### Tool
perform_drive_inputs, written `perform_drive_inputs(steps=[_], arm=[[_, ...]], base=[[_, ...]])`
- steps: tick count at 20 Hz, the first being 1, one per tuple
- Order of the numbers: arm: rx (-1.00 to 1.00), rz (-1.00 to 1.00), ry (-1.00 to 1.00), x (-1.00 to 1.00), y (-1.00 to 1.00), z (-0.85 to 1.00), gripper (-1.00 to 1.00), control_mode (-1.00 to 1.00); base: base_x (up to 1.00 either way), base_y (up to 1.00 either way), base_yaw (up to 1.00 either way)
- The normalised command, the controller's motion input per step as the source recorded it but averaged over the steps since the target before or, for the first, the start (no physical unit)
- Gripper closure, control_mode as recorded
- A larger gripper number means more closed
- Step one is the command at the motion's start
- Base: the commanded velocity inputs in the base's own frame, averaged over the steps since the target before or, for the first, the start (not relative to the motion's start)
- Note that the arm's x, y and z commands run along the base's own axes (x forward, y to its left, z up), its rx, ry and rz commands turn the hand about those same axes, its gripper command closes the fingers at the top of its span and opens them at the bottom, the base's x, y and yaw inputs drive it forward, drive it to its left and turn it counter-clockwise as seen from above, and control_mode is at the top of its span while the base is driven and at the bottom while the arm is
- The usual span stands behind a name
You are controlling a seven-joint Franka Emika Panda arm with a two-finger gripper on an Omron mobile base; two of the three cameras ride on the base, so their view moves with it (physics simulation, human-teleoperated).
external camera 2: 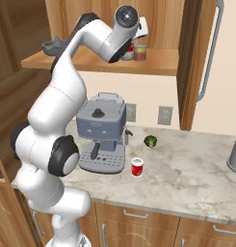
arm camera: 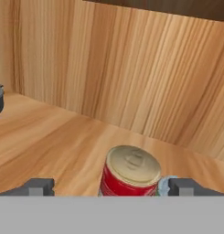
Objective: Pick the cans from the counter and place them in their designated side in the cabinet.
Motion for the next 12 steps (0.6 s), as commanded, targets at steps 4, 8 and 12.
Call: perform_drive_inputs(steps=[4,8,12], arm=[[-0.01,0.04,-0.10,-0.56,0.42,-0.12,-1.00,-1.00],[-0.01,0.03,-0.07,-0.59,0.42,-0.12,-1.00,-1.00],[-0.03,0.00,-0.05,-0.77,0.24,-0.12,-1.00,-1.00]], base=[[0.00,0.00,0.00],[0.00,0.00,0.00],[0.00,0.00,0.00]])
